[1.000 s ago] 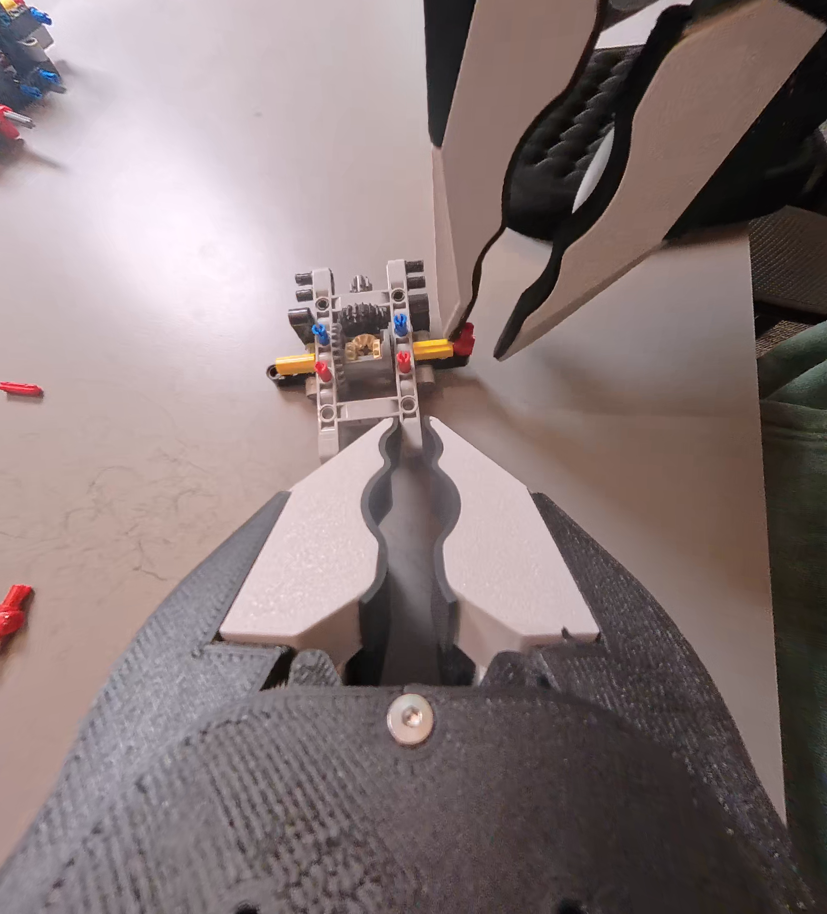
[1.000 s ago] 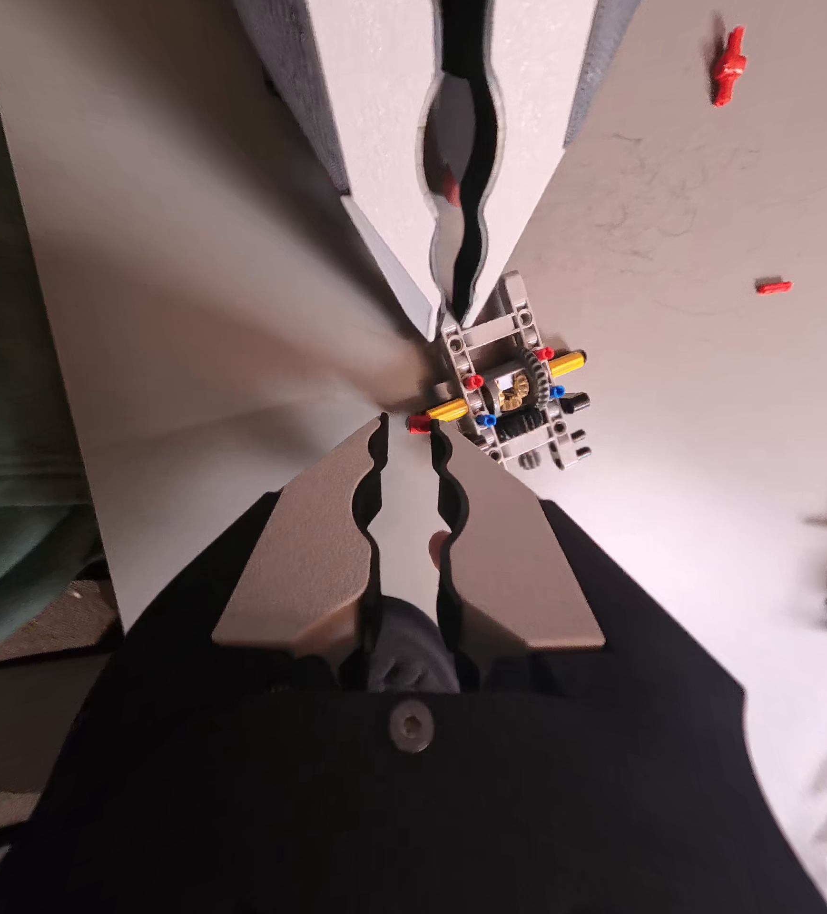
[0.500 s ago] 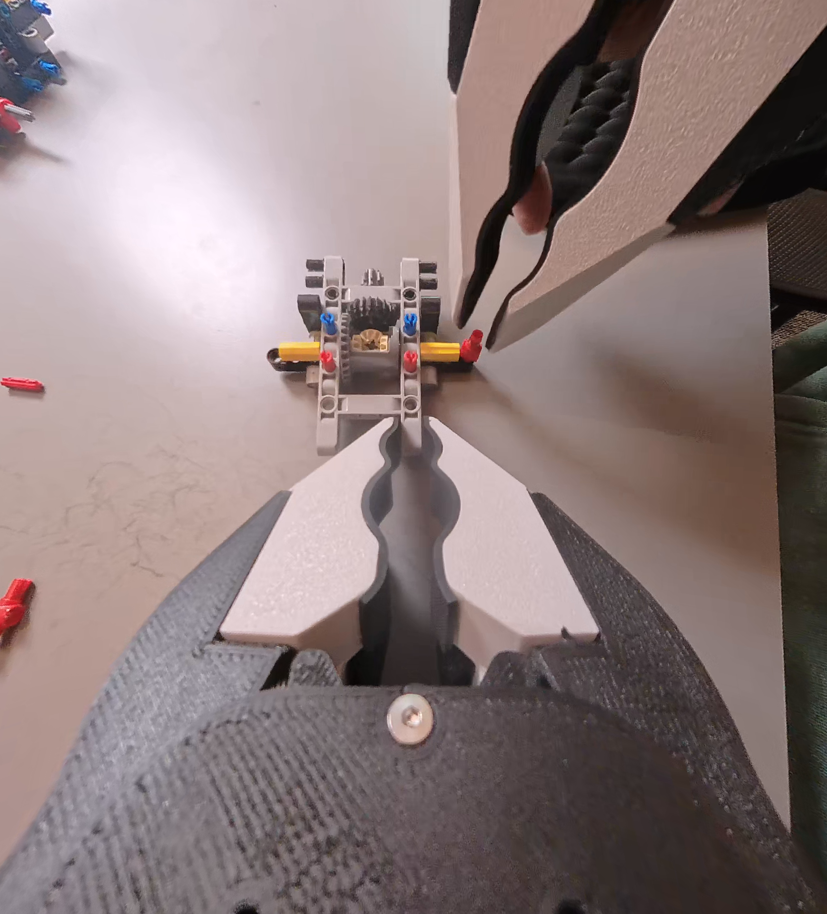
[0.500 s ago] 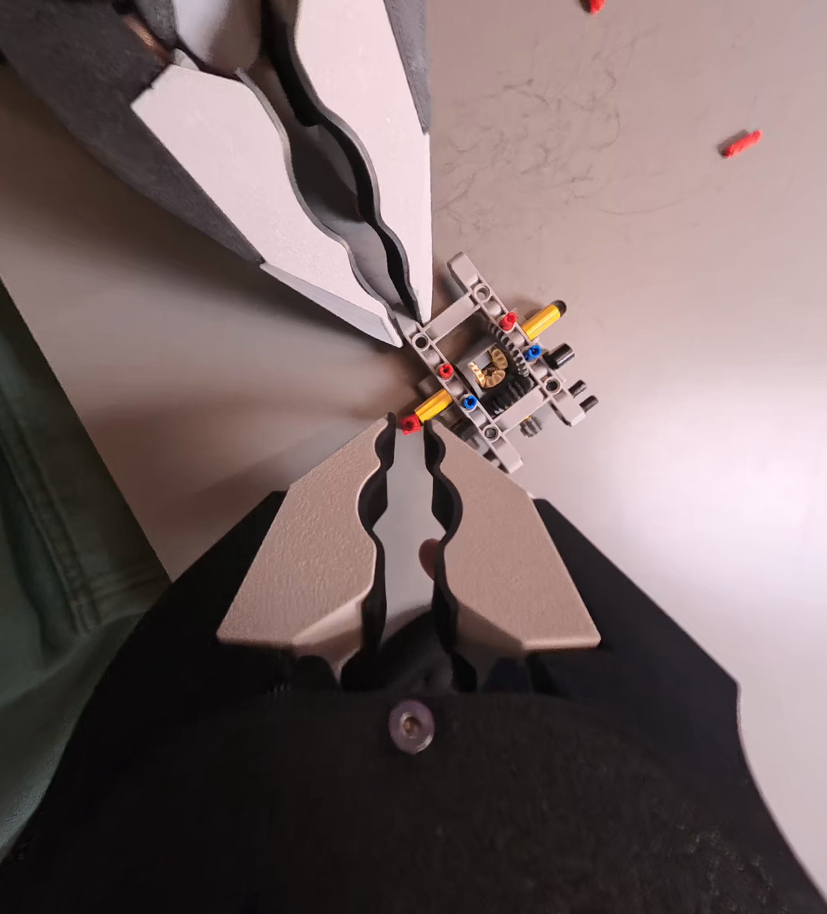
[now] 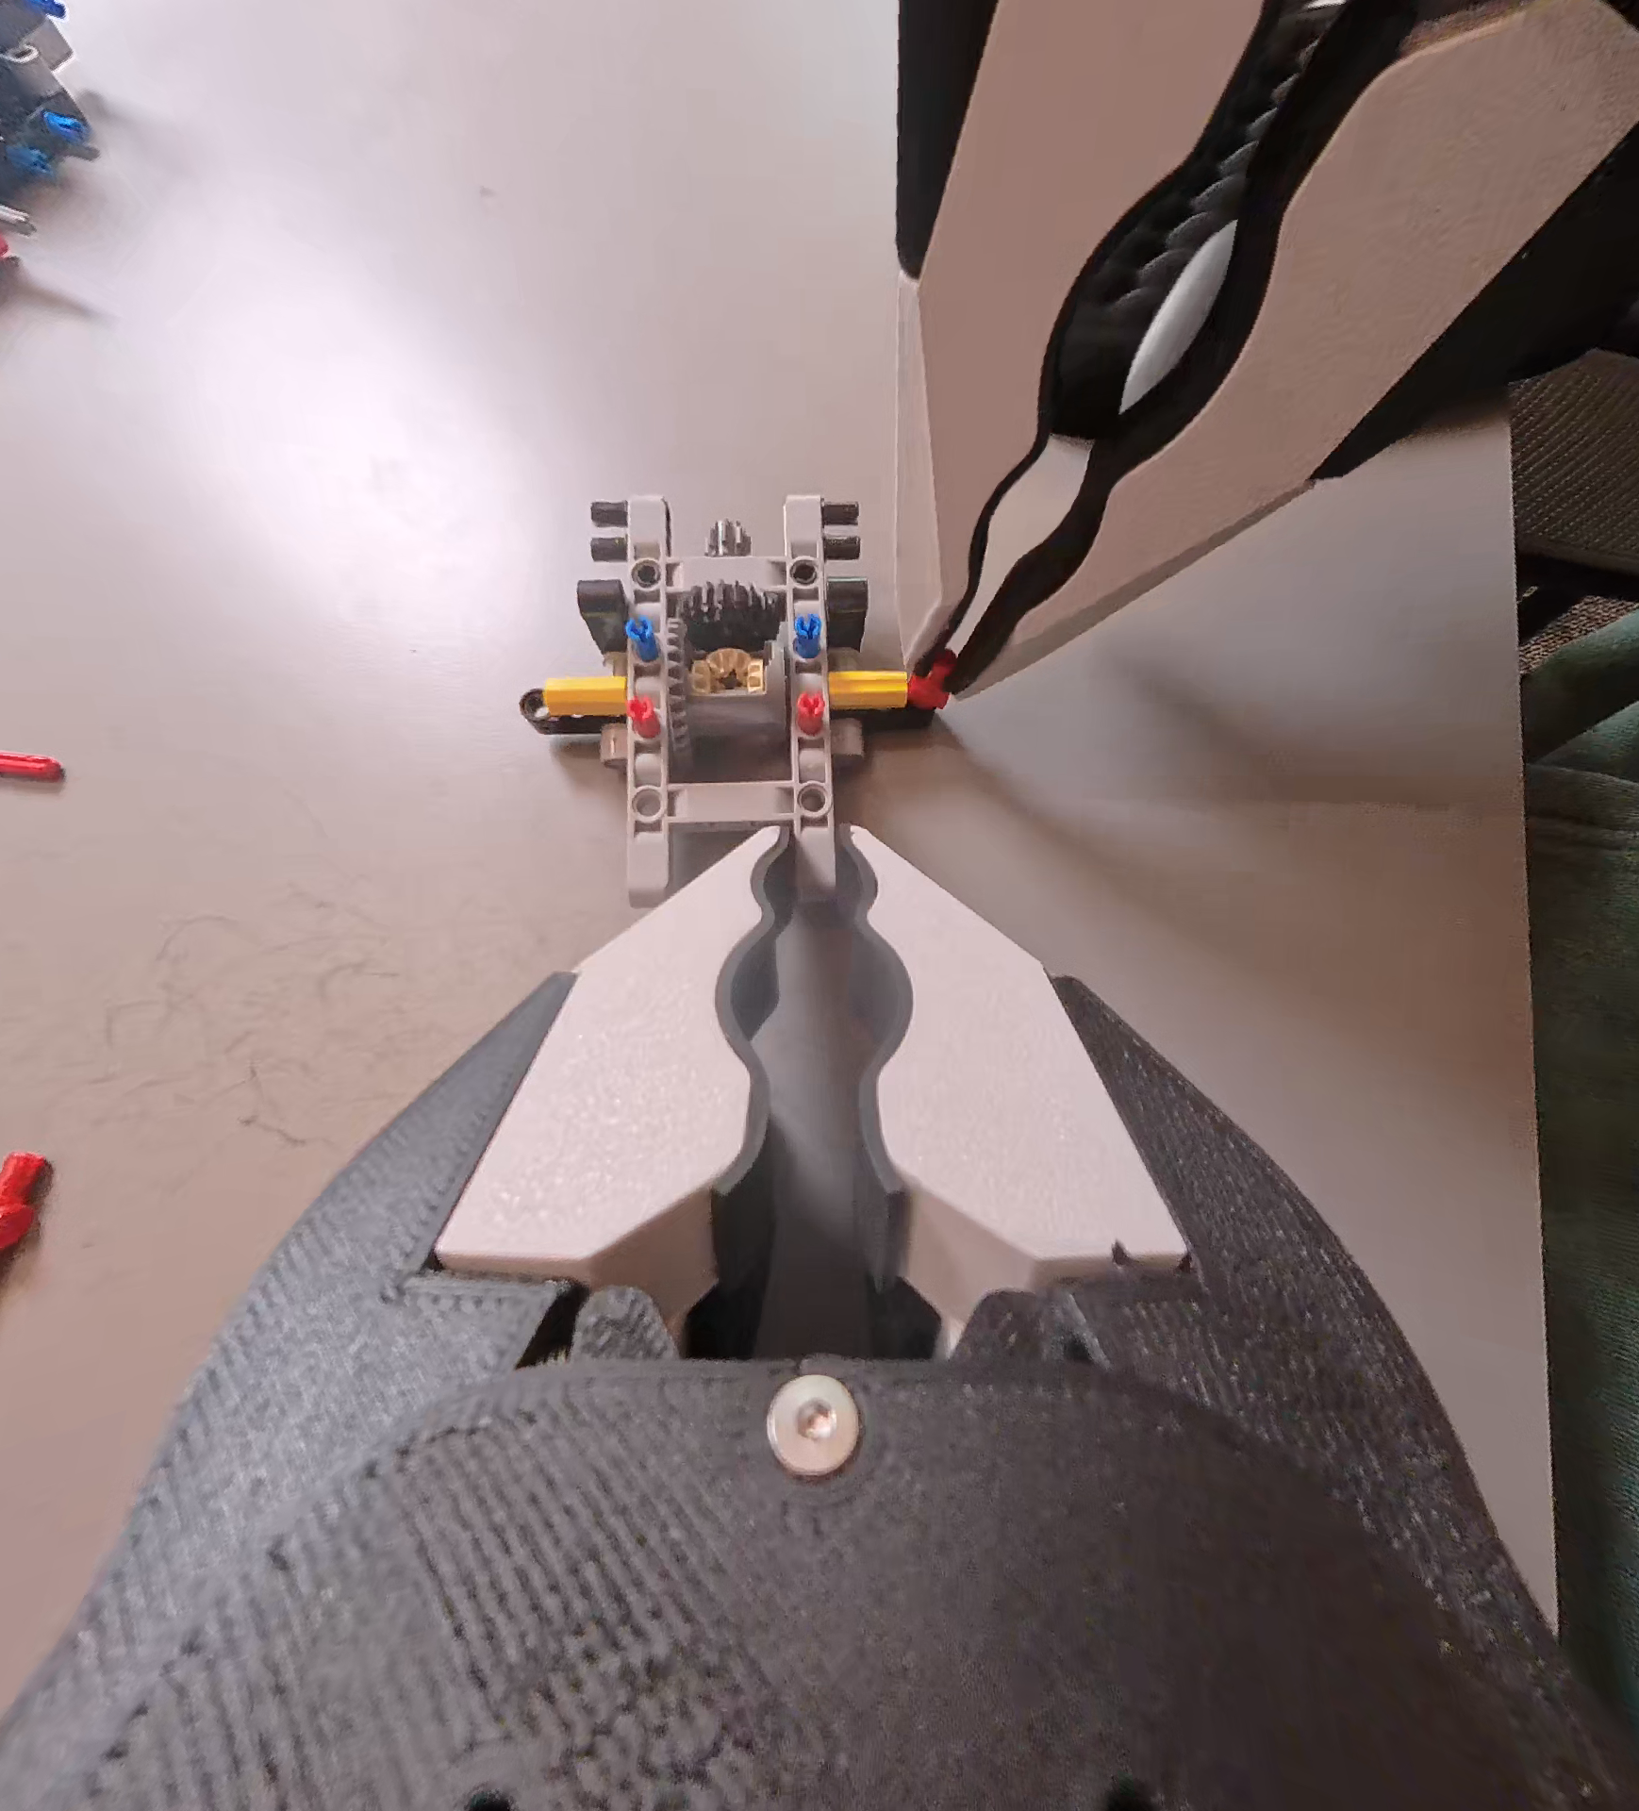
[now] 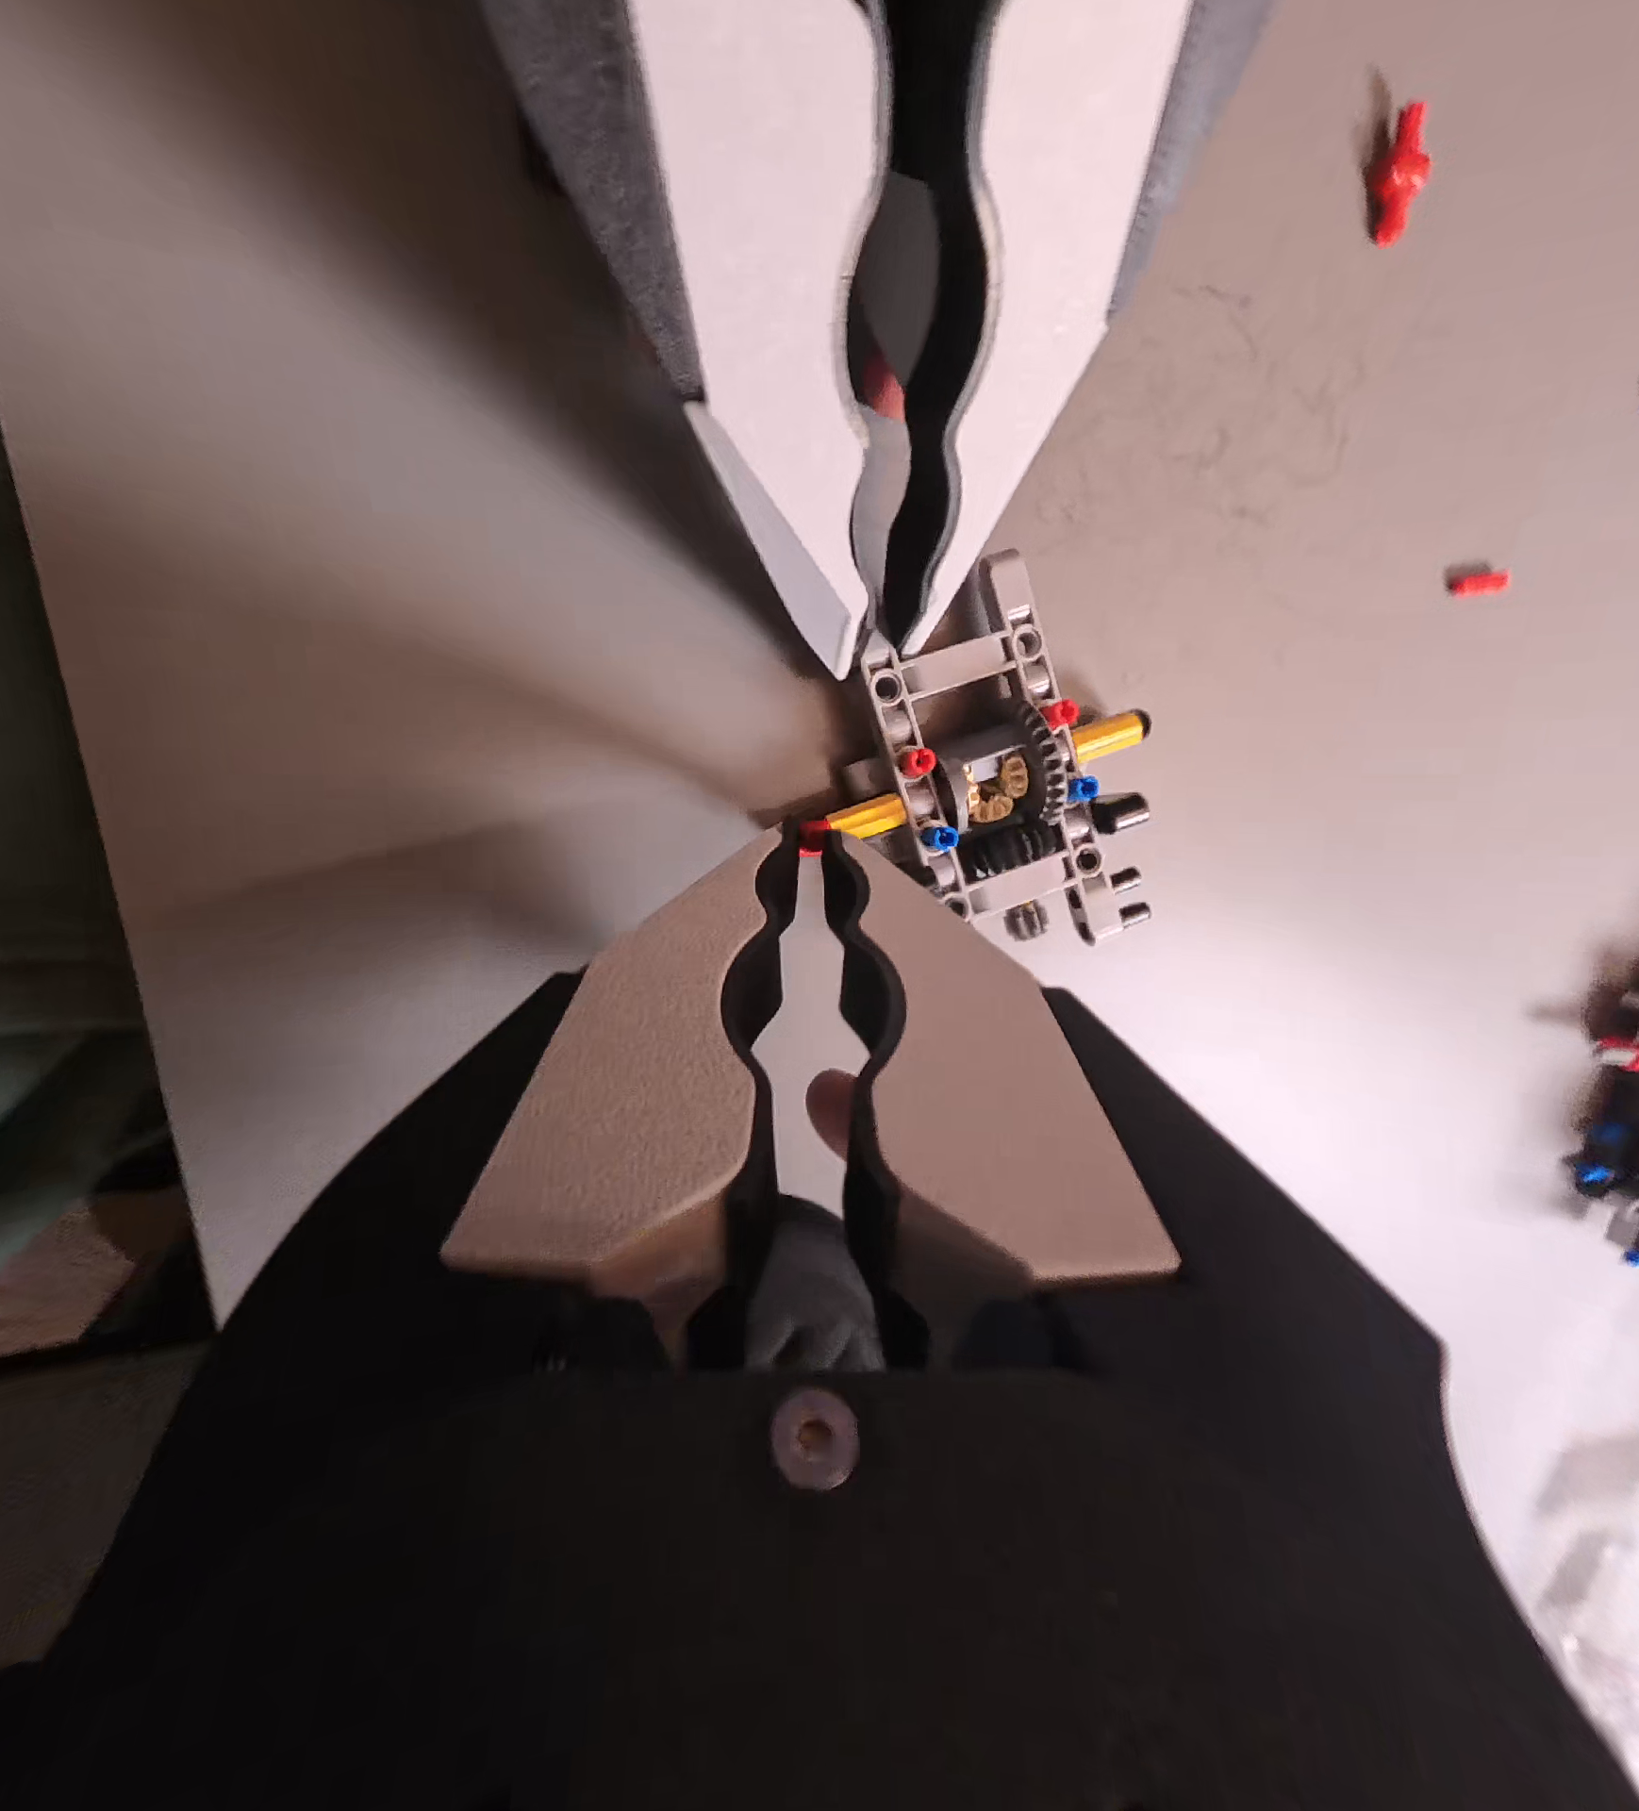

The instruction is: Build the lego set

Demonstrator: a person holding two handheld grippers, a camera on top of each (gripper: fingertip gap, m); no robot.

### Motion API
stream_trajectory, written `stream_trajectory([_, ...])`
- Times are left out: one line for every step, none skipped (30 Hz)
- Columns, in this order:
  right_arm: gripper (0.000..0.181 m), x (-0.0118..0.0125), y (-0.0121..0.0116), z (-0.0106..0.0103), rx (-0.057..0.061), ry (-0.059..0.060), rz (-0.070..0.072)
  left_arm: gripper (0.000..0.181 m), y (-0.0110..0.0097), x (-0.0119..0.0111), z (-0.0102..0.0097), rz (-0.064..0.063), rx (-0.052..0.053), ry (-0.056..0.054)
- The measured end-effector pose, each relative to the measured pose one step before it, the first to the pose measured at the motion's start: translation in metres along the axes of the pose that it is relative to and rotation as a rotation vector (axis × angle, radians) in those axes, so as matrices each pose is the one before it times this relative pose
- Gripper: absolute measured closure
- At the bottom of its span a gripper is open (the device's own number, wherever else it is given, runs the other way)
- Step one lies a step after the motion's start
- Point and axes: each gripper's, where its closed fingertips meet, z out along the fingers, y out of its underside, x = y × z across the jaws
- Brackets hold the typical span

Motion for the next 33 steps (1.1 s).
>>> stream_trajectory([0.178,-0.00039,-0.0001,0.00003,0.0015,-0.0031,-0.0402,0.176,0.00015,0.00002,0.00003,0.005,-0.0007,-0.0004])
stream_trajectory([0.178,-0.00032,0.00009,0.00007,0.0034,-0.0034,-0.0423,0.176,0.00009,0.00024,0.00004,0.0084,-0.0001,-0.0017])
stream_trajectory([0.178,-0.00029,-0.00032,0.00016,0.0043,-0.0073,-0.0275,0.176,0.00038,0.00023,0.00015,0.0106,-0.002,-0.0026])
stream_trajectory([0.178,-0.00017,-0.00035,0.00011,0.0035,-0.0068,-0.0254,0.176,0.00047,0.00009,0.00013,0.0092,-0.0029,-0.0028])
stream_trajectory([0.178,-0.00025,0.00013,0.00001,0.0019,-0.0068,-0.0294,0.176,0.0,0.00018,0.00009,0.0057,-0.0013,-0.0003])
stream_trajectory([0.178,-0.00058,0.00006,-0.00019,0.0027,-0.0087,-0.0295,0.176,0.00007,0.00033,0.00006,0.0037,-0.0001,0.0022])
stream_trajectory([0.177,-0.00017,0.0002,-0.00003,0.0037,-0.0102,-0.0156,0.176,-0.00011,0.0002,0.00008,0.0017,0.0004,0.0018])
stream_trajectory([0.177,0.00012,0.00005,0.00011,0.0019,-0.0127,0.0078,0.176,0.00001,0.00009,-0.00004,0.0011,0.0002,0.0006])
stream_trajectory([0.177,0.00008,0.00016,-0.00001,0.0027,-0.0099,0.005,0.176,-0.00008,0.00009,0.00004,0.0011,0.0005,0.0002])
stream_trajectory([0.177,0.00001,0.00024,-0.00002,-0.0003,-0.0046,0.0054,0.176,-0.00013,0.00012,-0.0002,-0.0006,0.0005,0.0006])
stream_trajectory([0.177,0.00001,0.0002,0.00002,-0.0022,-0.0018,0.0091,0.176,-0.00008,0.00023,-0.00006,0.0001,-0.0001,0.0007])
stream_trajectory([0.177,0.00003,0.00006,0.00001,-0.001,-0.001,0.0117,0.175,0.00003,0.00017,-0.00019,0.0024,-0.0003,0.0004])
stream_trajectory([0.177,0.00003,0.00036,-0.00008,-0.0002,-0.003,0.0139,0.175,-0.00017,0.00021,-0.00015,0.0028,0.0002,0.0004])
stream_trajectory([0.177,0.00016,0.00038,-0.00004,0.0,-0.0042,0.0128,0.175,-0.00035,0.00009,-0.00016,0.0009,0.0012,0.0007])
stream_trajectory([0.178,0.00002,0.00021,-0.00009,-0.0008,-0.0036,0.0115,0.175,-0.00012,0.00008,-0.00007,-0.0015,0.0007,0.0013])
stream_trajectory([0.178,-0.00038,-0.00018,-0.00022,-0.0025,-0.0063,0.0187,0.175,-0.00015,0.00026,0.00014,-0.0031,0.0005,0.0014])
stream_trajectory([0.178,-0.00071,-0.00023,-0.00026,-0.0022,-0.0062,0.0215,0.175,-0.00039,0.00011,-0.00017,-0.0029,0.0018,-0.0006])
stream_trajectory([0.178,-0.00002,-0.00034,-0.00032,0.0016,0.0034,0.0115,0.175,-0.00031,-0.00009,-0.00025,-0.0022,0.0014,-0.0033])
stream_trajectory([0.176,0.00068,-0.00078,-0.00082,0.0065,0.0138,0.0017,0.176,0.00017,-0.00028,-0.00015,-0.0013,-0.0007,-0.0037])
stream_trajectory([0.172,0.00063,-0.00049,-0.00131,0.0053,0.0132,0.0001,0.176,0.00028,-0.00007,-0.0001,-0.0029,-0.0007,-0.001])
stream_trajectory([0.169,-0.00021,0.00015,-0.00162,-0.0005,0.0044,0.0035,0.176,-0.00006,0.00015,-0.00013,-0.006,0.0008,0.001])
stream_trajectory([0.169,-0.00016,-0.00099,-0.00197,0.0063,0.0038,0.007,0.176,-0.00015,0.00006,-0.00003,-0.004,0.0006,0.0004])
stream_trajectory([0.17,-0.00016,-0.00261,-0.00174,0.0151,0.0036,0.0087,0.176,-0.00009,0.0003,0.00011,-0.0004,-0.0001,0.001])
stream_trajectory([0.172,-0.00082,-0.00207,-0.001,0.0076,-0.0014,0.0062,0.176,0.0,0.00049,0.0002,0.0006,-0.0006,0.0014])
stream_trajectory([0.173,-0.00012,-0.00129,-0.00039,0.0006,0.0044,-0.0038,0.176,0.0,0.00038,0.0002,0.001,-0.0006,0.0008])
stream_trajectory([0.176,0.00042,-0.00001,0.0002,-0.0064,0.0076,-0.0113,0.176,0.00005,0.00032,0.00011,0.0011,-0.0003,0.0003])
stream_trajectory([0.177,0.00018,0.00125,0.00082,-0.0132,0.0033,-0.0089,0.175,-0.00007,0.00001,0.00006,0.0003,0.0001,-0.0002])
stream_trajectory([0.178,-0.00065,0.00164,0.00134,-0.012,-0.0039,-0.0052,0.175,-0.00011,-0.00003,-0.00014,0.0,0.0012,-0.0008])
stream_trajectory([0.18,-0.00076,-0.00022,0.00074,0.001,-0.0054,-0.0008,0.176,0.00002,-0.00029,-0.00014,0.0002,-0.0003,-0.0015])
stream_trajectory([0.18,-0.00002,-0.00056,0.00019,0.0006,-0.0029,-0.0006,0.175,0.00015,-0.00013,-0.00008,0.0001,-0.0011,-0.0009])
stream_trajectory([0.18,0.00005,0.00034,0.00007,-0.0062,-0.0037,-0.0025,0.176,-0.00008,0.00003,0.00001,-0.0004,0.0009,0.0005])
stream_trajectory([0.18,0.0001,0.00058,0.00004,-0.0061,-0.0032,-0.0049,0.176,-0.00021,0.00007,-0.00013,-0.0001,0.0008,0.001])
stream_trajectory([0.18,0.00017,0.00043,-0.00001,-0.0042,-0.0041,-0.0036,0.175,-0.0001,0.00008,-0.00008,0.0,0.0006,0.0011])
